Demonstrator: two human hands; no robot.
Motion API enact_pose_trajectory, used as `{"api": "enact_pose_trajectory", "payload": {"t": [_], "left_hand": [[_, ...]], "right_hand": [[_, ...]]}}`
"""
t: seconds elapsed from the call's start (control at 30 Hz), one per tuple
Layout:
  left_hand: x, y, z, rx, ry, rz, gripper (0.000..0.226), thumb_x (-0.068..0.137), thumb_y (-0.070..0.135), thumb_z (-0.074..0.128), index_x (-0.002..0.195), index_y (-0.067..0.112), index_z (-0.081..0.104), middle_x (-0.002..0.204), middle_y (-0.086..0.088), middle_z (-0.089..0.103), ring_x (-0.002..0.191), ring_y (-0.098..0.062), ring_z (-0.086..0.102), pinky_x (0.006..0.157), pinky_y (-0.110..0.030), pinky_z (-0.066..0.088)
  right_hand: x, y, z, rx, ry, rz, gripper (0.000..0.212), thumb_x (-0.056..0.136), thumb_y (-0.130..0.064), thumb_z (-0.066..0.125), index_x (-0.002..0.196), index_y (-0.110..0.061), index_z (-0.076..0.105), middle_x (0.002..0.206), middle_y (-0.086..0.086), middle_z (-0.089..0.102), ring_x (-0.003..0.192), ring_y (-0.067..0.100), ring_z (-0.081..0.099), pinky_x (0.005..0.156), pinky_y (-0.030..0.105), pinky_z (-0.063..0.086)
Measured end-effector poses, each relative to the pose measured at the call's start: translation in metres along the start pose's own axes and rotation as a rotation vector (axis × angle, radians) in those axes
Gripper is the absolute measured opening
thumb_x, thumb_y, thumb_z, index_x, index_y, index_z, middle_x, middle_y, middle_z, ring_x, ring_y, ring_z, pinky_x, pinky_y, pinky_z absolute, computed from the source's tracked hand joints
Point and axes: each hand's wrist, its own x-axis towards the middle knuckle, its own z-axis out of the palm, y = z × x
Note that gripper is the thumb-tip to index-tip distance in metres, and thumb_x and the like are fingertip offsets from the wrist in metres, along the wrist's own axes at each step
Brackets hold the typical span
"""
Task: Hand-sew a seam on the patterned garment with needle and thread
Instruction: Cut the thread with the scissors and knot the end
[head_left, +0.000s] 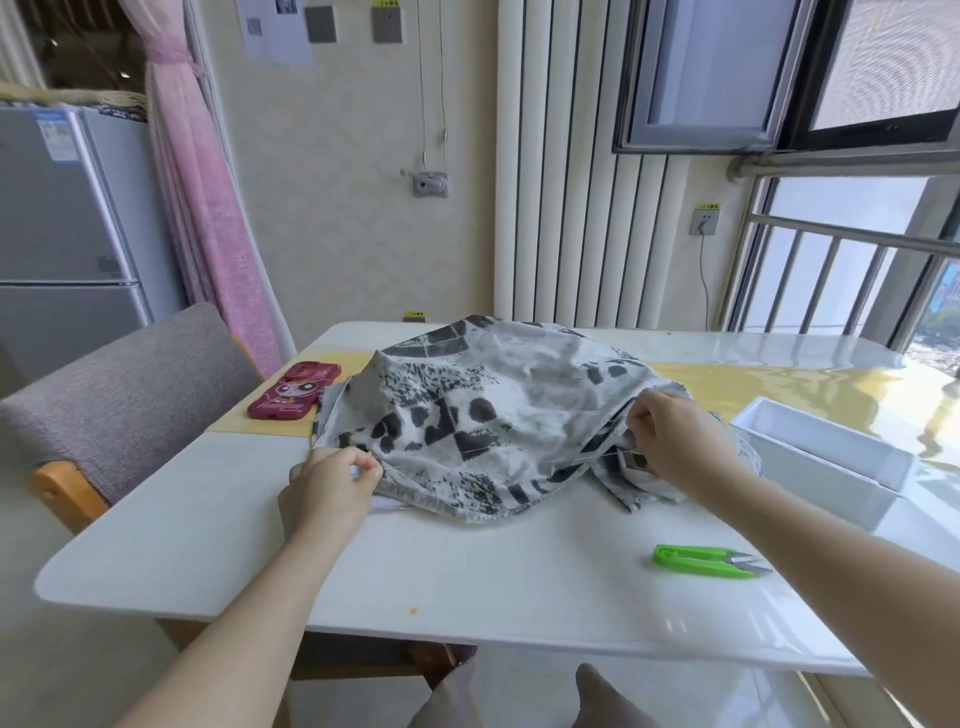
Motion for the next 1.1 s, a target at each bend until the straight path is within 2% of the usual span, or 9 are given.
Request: {"api": "enact_pose_trajectory", "payload": {"t": [0.17,0.33,0.47,0.63,0.83,0.9,0.97,1.03,1.1], "left_hand": [[0.002,-0.004,-0.004,0.102,0.085,0.073,0.014,0.090,0.035,0.059,0.077,0.039,0.058,0.113,0.005,0.056,0.108,-0.026,0.049,0.091,-0.035,0.039],[0.010,-0.008,-0.004,0.253,0.108,0.078,0.011,0.092,0.036,0.057,0.082,0.039,0.061,0.104,0.012,0.062,0.108,-0.019,0.049,0.109,-0.043,0.020],[0.016,-0.013,-0.008,0.224,0.112,0.024,0.013,0.094,0.029,0.054,0.086,0.038,0.059,0.098,0.013,0.066,0.106,-0.017,0.052,0.112,-0.044,0.014],[0.021,-0.019,-0.010,0.210,0.117,0.003,0.015,0.095,0.022,0.050,0.098,0.034,0.058,0.106,0.012,0.065,0.109,-0.017,0.053,0.113,-0.044,0.014],[0.026,-0.027,-0.008,0.208,0.105,-0.021,0.017,0.094,0.018,0.049,0.096,0.034,0.053,0.107,0.011,0.064,0.108,-0.018,0.052,0.113,-0.044,0.015],[0.026,-0.026,-0.006,0.210,0.101,-0.022,0.015,0.095,0.019,0.049,0.099,0.033,0.054,0.108,0.011,0.064,0.109,-0.018,0.053,0.112,-0.045,0.016],[0.025,-0.025,-0.004,0.210,0.101,-0.019,0.015,0.096,0.021,0.048,0.103,0.033,0.055,0.110,0.010,0.064,0.110,-0.018,0.053,0.112,-0.045,0.017],[0.024,-0.023,-0.003,0.207,0.100,-0.018,0.017,0.097,0.023,0.047,0.108,0.032,0.056,0.113,0.010,0.064,0.112,-0.018,0.052,0.113,-0.045,0.017],[0.023,-0.020,-0.003,0.204,0.098,-0.020,0.021,0.097,0.023,0.047,0.114,0.032,0.057,0.117,0.009,0.063,0.115,-0.018,0.051,0.113,-0.044,0.016]], "right_hand": [[0.034,-0.014,-0.015,0.011,0.013,0.008,0.017,0.093,-0.012,0.043,0.083,-0.007,0.057,0.079,0.007,0.057,0.073,0.028,0.053,0.062,0.037,0.046],[0.060,-0.032,-0.011,-0.010,-0.145,0.010,0.019,0.093,-0.012,0.041,0.082,-0.008,0.055,0.080,0.009,0.061,0.064,0.022,0.050,0.054,0.031,0.041],[0.069,-0.044,0.008,-0.037,-0.261,0.012,0.021,0.093,-0.010,0.036,0.085,-0.006,0.055,0.083,0.011,0.061,0.070,0.023,0.051,0.053,0.030,0.038],[0.071,-0.043,0.032,-0.151,-0.370,-0.012,0.026,0.094,-0.011,0.032,0.088,-0.007,0.058,0.086,0.012,0.066,0.077,0.027,0.060,0.062,0.035,0.049],[0.077,-0.035,0.034,-0.224,-0.302,0.061,0.024,0.091,-0.013,0.035,0.086,-0.014,0.058,0.087,0.005,0.064,0.079,0.025,0.060,0.056,0.029,0.045],[0.080,-0.033,0.030,-0.094,-0.284,0.126,0.021,0.091,-0.012,0.039,0.085,-0.012,0.058,0.086,0.008,0.064,0.075,0.025,0.057,0.058,0.030,0.045],[0.081,-0.032,0.023,0.154,-0.272,0.239,0.018,0.092,-0.008,0.043,0.088,-0.005,0.060,0.079,0.009,0.064,0.065,0.022,0.055,0.047,0.022,0.043],[0.079,-0.033,0.017,0.592,-0.303,0.478,0.011,0.096,-0.005,0.045,0.097,-0.002,0.056,0.082,0.010,0.062,0.057,0.018,0.056,0.034,0.015,0.036],[0.073,-0.038,0.012,0.984,-0.351,0.680,0.008,0.098,-0.004,0.044,0.099,0.000,0.050,0.092,0.015,0.061,0.062,0.020,0.060,0.034,0.016,0.038]]}}
